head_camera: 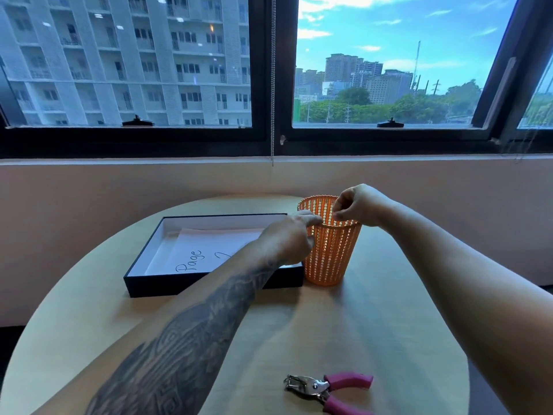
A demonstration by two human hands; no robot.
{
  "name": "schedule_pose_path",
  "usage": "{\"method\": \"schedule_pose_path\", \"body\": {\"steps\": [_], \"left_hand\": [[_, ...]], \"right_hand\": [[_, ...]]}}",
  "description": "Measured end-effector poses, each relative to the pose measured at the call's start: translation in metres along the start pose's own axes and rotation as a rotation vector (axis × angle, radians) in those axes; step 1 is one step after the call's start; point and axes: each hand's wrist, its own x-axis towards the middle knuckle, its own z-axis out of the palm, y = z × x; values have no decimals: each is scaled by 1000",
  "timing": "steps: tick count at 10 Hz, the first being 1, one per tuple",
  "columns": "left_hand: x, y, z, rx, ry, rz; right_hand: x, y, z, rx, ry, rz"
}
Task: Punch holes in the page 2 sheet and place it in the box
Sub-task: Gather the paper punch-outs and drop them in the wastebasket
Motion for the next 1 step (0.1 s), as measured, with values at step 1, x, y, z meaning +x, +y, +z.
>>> {"method": "schedule_pose_path", "body": {"steps": [1], "left_hand": [[-5,-2,2,15,-42,12]], "right_hand": [[-5,-5,3,35,31,-59]]}}
